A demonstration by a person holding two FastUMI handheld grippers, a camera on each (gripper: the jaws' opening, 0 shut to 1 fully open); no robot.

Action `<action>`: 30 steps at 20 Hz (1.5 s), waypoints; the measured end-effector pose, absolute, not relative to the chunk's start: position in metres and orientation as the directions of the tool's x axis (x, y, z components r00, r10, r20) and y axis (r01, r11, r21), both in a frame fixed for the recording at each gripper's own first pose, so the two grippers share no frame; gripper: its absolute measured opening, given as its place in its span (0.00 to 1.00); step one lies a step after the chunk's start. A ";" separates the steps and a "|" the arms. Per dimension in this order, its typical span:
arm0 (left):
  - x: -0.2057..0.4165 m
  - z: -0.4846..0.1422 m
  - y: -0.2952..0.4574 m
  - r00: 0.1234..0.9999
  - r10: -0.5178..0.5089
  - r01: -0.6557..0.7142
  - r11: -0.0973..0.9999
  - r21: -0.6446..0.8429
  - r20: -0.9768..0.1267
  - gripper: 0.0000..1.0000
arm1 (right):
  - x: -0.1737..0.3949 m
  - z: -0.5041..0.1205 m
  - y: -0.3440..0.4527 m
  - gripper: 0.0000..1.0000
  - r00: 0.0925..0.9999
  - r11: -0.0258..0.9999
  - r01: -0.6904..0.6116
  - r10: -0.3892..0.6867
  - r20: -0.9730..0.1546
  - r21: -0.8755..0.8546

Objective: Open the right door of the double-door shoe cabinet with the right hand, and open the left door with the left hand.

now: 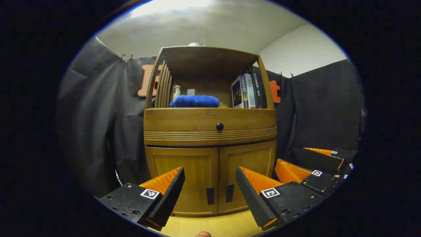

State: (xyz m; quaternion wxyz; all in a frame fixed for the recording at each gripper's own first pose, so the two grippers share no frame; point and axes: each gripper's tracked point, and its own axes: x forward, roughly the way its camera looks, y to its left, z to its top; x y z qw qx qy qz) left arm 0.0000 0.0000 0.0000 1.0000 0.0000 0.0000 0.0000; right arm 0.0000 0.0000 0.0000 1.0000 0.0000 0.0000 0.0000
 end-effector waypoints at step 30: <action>-0.011 -0.018 0.147 0.936 0.351 -0.351 0.936 -0.023 -0.023 0.97 | 0.132 -0.159 0.054 0.80 0.956 0.996 -0.076 0.058 -0.287 -0.051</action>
